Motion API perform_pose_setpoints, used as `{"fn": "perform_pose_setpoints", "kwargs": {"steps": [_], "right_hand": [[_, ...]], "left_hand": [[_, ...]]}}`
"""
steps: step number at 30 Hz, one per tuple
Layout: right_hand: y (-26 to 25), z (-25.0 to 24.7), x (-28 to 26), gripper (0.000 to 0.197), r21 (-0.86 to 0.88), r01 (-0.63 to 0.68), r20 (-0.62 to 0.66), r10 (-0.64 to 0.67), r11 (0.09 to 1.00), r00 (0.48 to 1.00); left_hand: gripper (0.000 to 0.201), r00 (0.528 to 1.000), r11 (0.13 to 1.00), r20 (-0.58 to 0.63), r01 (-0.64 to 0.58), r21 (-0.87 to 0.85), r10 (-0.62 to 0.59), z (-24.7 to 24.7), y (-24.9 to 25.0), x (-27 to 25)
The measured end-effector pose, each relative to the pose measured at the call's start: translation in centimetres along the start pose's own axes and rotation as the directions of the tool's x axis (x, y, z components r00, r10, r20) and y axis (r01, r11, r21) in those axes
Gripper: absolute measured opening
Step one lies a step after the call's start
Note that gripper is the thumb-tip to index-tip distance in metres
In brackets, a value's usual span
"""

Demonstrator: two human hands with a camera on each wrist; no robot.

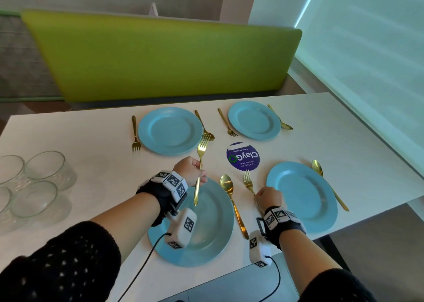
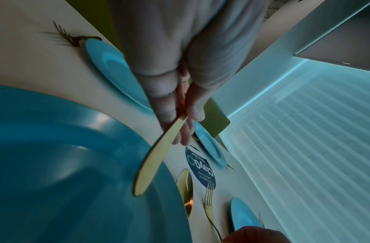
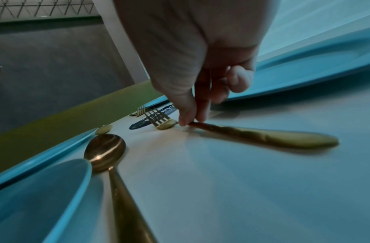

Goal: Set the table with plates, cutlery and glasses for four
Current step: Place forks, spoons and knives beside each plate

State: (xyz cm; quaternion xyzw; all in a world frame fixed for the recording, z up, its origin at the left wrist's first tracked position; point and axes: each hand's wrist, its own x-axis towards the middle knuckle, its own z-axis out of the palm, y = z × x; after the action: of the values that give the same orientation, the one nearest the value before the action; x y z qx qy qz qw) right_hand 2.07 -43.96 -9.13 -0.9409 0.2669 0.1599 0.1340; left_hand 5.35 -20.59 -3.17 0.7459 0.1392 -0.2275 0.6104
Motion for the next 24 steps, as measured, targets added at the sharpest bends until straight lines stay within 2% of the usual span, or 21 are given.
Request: {"fn": "perform_pose_setpoints", "kwargs": {"steps": [7,24], "right_hand": [[1.1,0.0,1.0,0.027,0.089,-0.052,-0.087,0.060,0.995,0.994],[2.6,-0.2,1.3,0.032,0.104,-0.064,-0.098,0.075,0.992,0.992]], "left_hand": [[0.022,1.000,1.000,0.011,0.001,-0.012,-0.001,0.5,0.1,-0.1],[0.020,1.000,0.999,0.009,0.026,0.037,-0.026,1.4,-0.5,-1.0]]}}
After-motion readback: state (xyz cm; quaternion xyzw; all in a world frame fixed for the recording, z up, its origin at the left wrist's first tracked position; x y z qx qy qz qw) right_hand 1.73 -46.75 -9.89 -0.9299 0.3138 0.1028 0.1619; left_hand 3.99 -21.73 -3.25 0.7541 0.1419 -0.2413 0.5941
